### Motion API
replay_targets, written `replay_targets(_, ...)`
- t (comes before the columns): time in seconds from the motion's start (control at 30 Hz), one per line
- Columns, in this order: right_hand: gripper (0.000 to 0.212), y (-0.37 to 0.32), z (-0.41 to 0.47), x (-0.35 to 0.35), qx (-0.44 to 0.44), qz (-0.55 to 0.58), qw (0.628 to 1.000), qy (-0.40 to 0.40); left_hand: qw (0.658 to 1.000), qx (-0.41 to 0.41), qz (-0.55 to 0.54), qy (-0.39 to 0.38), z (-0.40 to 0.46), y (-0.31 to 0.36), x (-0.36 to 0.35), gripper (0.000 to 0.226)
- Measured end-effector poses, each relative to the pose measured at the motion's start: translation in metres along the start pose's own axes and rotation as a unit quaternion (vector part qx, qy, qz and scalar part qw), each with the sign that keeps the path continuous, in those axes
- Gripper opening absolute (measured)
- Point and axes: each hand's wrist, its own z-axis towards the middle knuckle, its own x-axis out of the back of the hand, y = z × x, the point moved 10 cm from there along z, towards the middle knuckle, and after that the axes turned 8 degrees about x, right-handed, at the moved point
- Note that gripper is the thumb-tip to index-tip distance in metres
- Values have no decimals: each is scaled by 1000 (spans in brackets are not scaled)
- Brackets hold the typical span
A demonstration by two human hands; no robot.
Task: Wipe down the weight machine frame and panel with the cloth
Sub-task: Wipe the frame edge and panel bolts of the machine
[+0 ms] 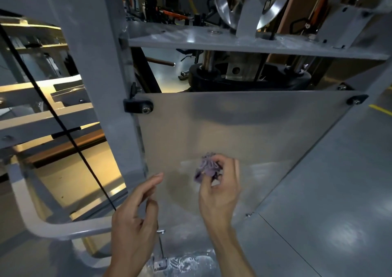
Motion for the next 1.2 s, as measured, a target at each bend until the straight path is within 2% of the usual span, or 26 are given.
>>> replay_targets(0.1,37,-1,4,8,20,-27,999,-15,1000,21,-7,-1,3,-8,5,52)
replay_targets(0.27,41,20,25,62,5,-59,992,116,999,30,0,-31,5,-17,9,56)
replay_targets(0.37,36,3,14,29,12,-27,996,90,998,40,-5,-39,6,-24,14,59)
replay_targets(0.47,18,-24,-8,-17,34,9,999,22,998,46,5,-50,7,-24,16,63)
replay_targets(0.57,20,-36,-18,-35,66,5,997,-49,997,54,11,-61,7,-26,14,61)
replay_targets(0.7,34,-9,-1,6,35,-45,998,4,994,69,15,-79,5,-32,11,58)
replay_targets(0.8,32,7,3,21,15,-53,997,45,993,66,20,-94,4,-31,11,60)
replay_targets(0.9,25,-17,-13,-19,23,-8,1000,1,993,61,19,-100,3,-28,13,57)
replay_targets(1.07,18,-56,-32,-63,99,7,990,-103,993,84,24,-84,2,-36,24,57)
replay_targets(1.13,27,-42,-24,-45,73,-3,993,-88,992,98,22,-76,2,-43,28,56)
replay_targets(1.2,40,-20,-13,-17,20,-32,999,-34,992,107,19,-71,-1,-46,31,54)
